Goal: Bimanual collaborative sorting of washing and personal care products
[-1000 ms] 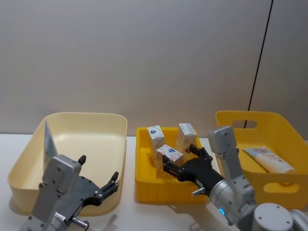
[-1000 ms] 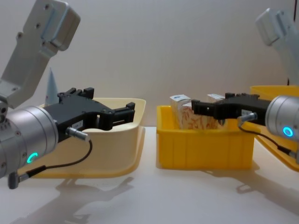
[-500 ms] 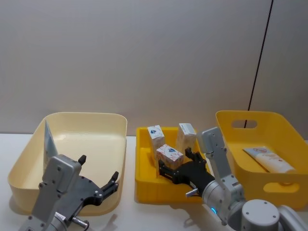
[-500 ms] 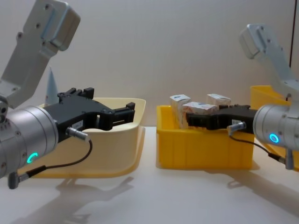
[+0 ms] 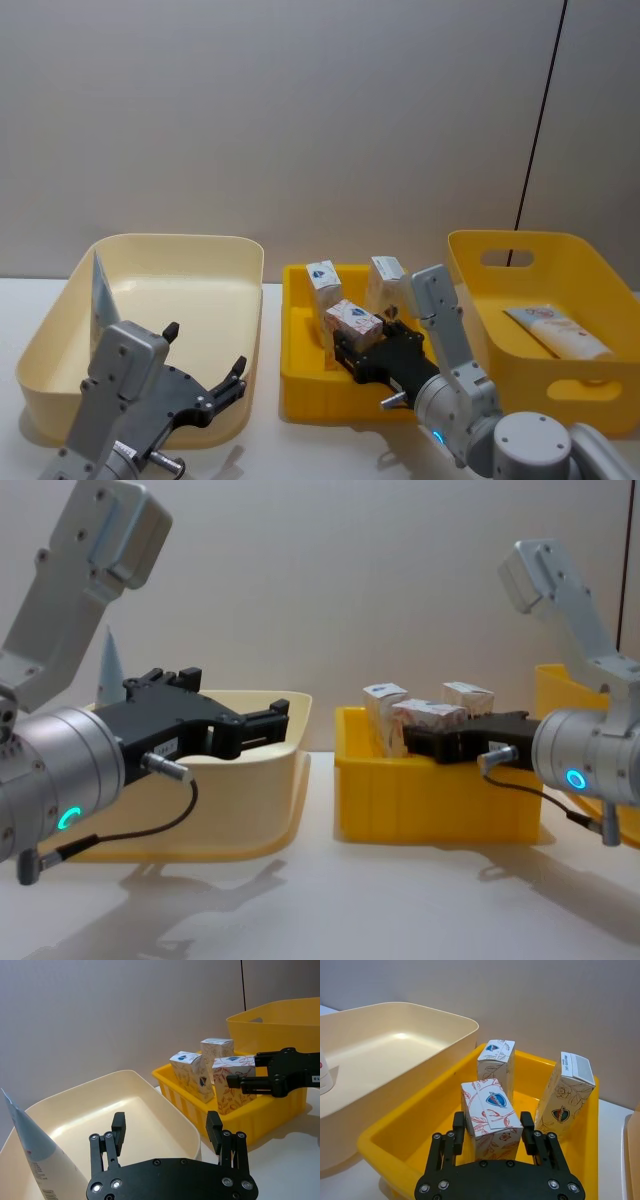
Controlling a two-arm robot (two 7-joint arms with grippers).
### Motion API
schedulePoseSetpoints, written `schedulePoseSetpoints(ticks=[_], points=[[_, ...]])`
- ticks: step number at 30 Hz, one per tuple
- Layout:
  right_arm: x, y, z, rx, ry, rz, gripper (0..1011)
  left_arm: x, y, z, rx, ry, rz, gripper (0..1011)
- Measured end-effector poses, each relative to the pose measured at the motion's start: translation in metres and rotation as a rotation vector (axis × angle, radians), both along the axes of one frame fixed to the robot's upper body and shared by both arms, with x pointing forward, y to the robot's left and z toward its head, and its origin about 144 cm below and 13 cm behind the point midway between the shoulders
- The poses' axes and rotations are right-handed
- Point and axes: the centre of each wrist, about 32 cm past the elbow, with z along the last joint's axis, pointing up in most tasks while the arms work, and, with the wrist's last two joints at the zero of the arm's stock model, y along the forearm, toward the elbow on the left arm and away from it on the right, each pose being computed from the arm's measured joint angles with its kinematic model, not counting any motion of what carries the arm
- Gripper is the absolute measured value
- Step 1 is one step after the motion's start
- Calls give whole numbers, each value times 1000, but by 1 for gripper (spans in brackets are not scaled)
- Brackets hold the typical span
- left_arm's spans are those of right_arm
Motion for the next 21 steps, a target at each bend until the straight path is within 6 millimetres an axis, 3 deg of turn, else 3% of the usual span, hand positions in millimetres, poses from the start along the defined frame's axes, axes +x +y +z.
schedulePoseSetpoints(ticks=[9, 21], points=[[1, 1, 0, -3, 3, -1, 451, 0, 0, 0, 0, 0, 0, 1002], [0, -1, 1, 20, -21, -4, 448, 0, 0, 0, 0, 0, 0, 1002]])
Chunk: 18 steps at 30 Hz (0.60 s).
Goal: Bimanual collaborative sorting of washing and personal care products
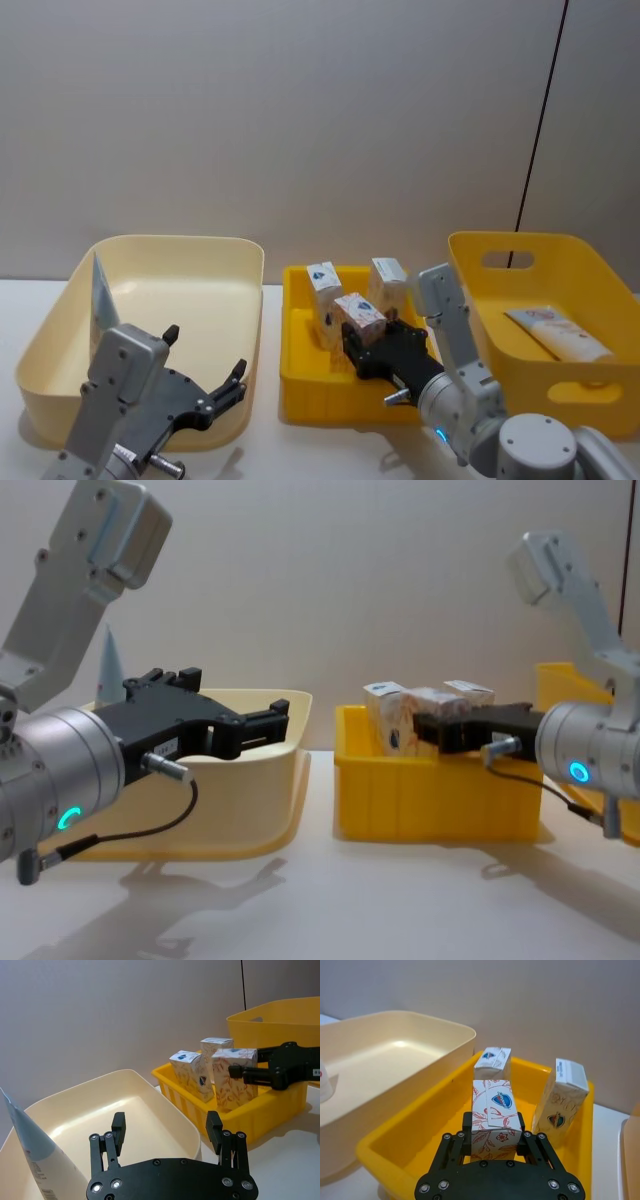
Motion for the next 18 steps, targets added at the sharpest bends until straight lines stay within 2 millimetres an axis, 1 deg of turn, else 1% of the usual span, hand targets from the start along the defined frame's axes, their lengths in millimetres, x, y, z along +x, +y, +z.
schedulePoseSetpoints(ticks=[9, 18], points=[[-1, -7, 12, 75, -100, -10, 448, 0, 0, 0, 0, 0, 0, 1002], [-2, -23, 31, 173, -231, -52, 446, 0, 0, 0, 0, 0, 0, 1002]])
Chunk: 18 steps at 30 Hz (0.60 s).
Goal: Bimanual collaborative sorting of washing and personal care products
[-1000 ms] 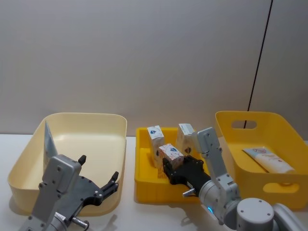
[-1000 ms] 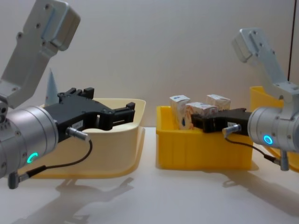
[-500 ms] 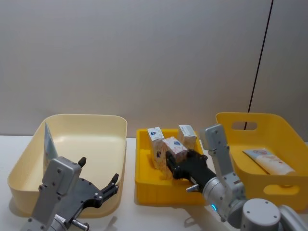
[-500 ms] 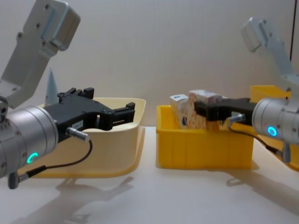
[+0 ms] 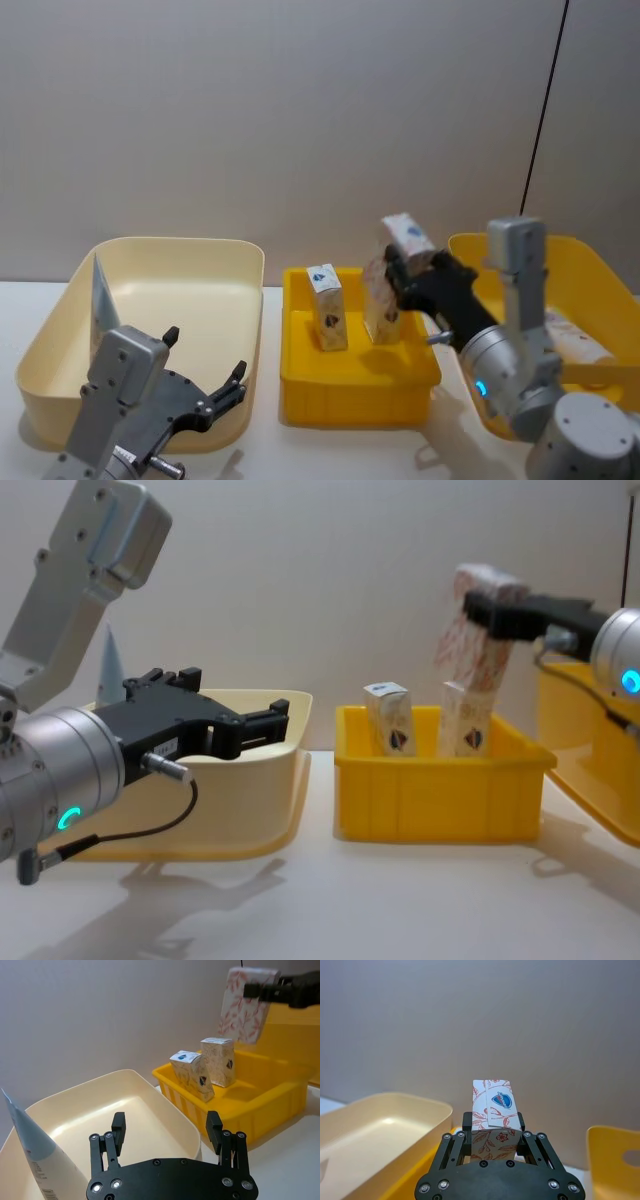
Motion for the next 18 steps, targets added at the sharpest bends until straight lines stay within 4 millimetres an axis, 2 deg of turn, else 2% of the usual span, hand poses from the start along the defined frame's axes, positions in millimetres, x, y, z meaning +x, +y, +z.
schedulePoseSetpoints(ticks=[8, 18], points=[[-6, -22, 19, 83, -112, -89, 448, 0, 0, 0, 0, 0, 0, 1002], [-19, -50, 33, 136, -187, -226, 448, 0, 0, 0, 0, 0, 0, 1002]])
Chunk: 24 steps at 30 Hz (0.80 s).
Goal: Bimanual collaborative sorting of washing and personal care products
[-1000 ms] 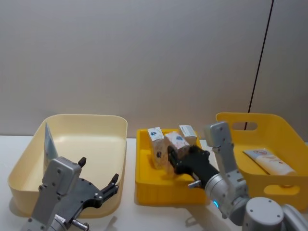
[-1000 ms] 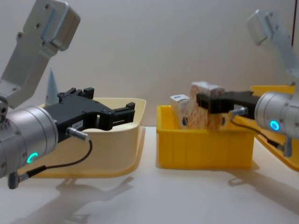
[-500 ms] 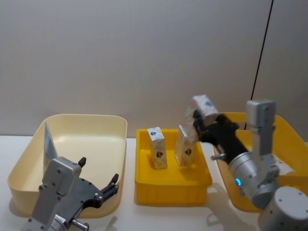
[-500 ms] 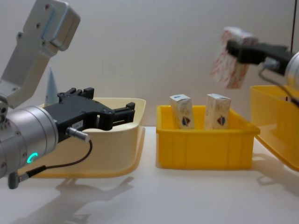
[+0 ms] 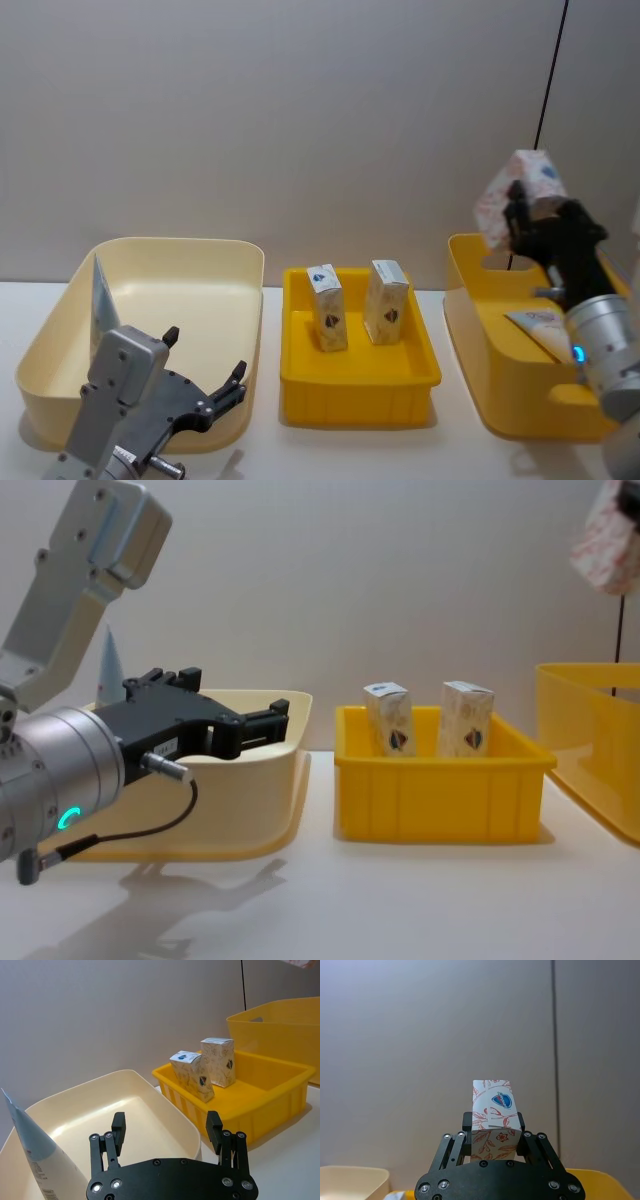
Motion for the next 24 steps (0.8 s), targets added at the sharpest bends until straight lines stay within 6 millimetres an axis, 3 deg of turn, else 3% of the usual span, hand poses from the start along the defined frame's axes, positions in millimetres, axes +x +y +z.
schedulePoseSetpoints(ticks=[13, 24], points=[[-24, -28, 6, -14, 48, -167, 446, 0, 0, 0, 0, 0, 0, 1001], [-33, -33, 3, -62, 165, -227, 448, 0, 0, 0, 0, 0, 0, 1001]])
